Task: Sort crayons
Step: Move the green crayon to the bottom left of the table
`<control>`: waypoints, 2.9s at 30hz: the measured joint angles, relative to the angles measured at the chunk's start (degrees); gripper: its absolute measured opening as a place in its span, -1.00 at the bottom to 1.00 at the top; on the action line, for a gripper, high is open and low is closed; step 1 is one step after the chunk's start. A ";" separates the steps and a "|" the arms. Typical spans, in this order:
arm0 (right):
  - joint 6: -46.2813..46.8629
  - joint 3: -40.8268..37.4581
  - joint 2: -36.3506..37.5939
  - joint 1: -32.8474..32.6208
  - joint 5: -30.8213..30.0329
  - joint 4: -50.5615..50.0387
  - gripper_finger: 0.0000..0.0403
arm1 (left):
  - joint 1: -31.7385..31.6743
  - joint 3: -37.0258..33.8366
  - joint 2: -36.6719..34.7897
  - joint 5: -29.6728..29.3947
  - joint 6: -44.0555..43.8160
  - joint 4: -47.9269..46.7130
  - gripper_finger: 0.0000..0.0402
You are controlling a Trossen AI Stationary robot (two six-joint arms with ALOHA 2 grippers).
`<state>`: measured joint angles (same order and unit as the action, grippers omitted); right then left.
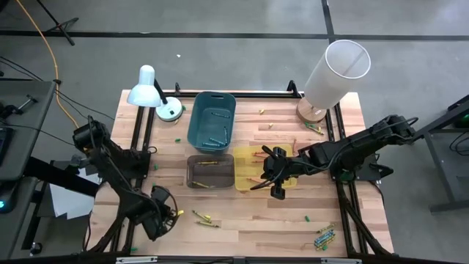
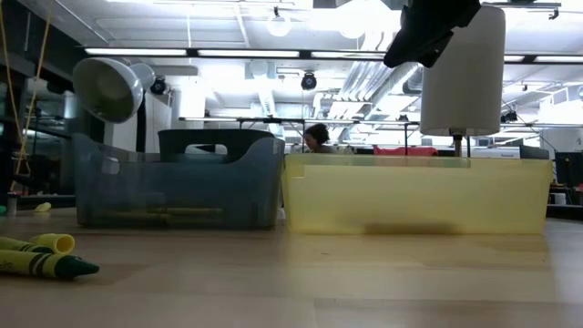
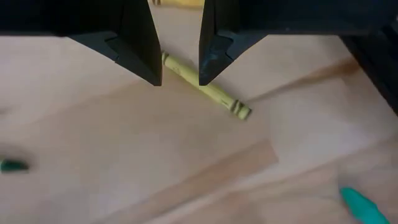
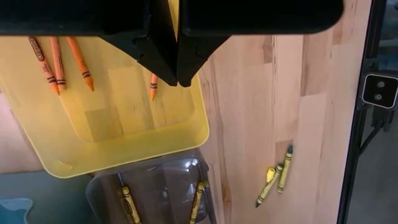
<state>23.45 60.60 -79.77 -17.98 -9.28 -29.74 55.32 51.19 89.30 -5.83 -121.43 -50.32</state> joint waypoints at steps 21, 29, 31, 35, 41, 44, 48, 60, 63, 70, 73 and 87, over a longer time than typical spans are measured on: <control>0.97 0.00 0.00 0.11 0.00 0.00 -1.00 | -4.80 -5.28 0.07 2.33 -1.46 3.17 -0.54; 1.11 0.00 0.00 0.11 0.00 0.00 -1.00 | -5.12 -7.33 0.11 3.55 -1.53 8.12 -0.54; 1.11 0.00 0.00 0.11 0.00 0.00 -1.00 | -5.12 -7.33 0.11 3.59 -1.51 8.08 -0.54; 1.00 0.00 0.00 0.11 0.00 0.00 -1.00 | -4.99 -7.33 0.11 3.45 -0.37 8.04 -0.57; 0.97 0.00 0.00 0.11 0.00 0.00 -1.00 | -3.48 -7.36 -0.27 1.57 3.14 7.96 -0.95; 1.06 0.00 0.00 0.11 0.00 0.00 -1.00 | -2.58 -7.36 -1.97 0.31 4.99 7.73 -0.96; 1.07 0.00 0.00 0.11 0.00 0.00 -1.00 | -1.69 -6.54 -6.40 -2.80 9.26 5.06 -0.99; 1.09 0.00 0.00 0.11 0.00 0.33 -1.00 | -7.80 3.08 -19.75 -12.50 48.60 2.60 -1.00; 0.98 0.00 0.00 0.11 0.00 0.42 -1.00 | -12.70 7.81 -16.62 -9.20 62.59 2.61 -1.00; 0.64 0.00 0.00 0.11 0.31 0.44 -1.00 | -17.53 18.97 -1.20 -1.43 96.53 2.94 -1.00; 0.48 0.00 0.00 0.17 0.34 0.44 -1.00 | -17.32 21.68 5.73 1.14 105.89 5.97 -1.00; -4.16 0.00 0.00 2.62 0.69 0.39 -1.00 | -15.00 27.80 23.23 5.36 108.91 12.23 -1.00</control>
<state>19.29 60.60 -79.77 -15.35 -8.59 -29.34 40.31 78.99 112.53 -0.46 -12.52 -38.09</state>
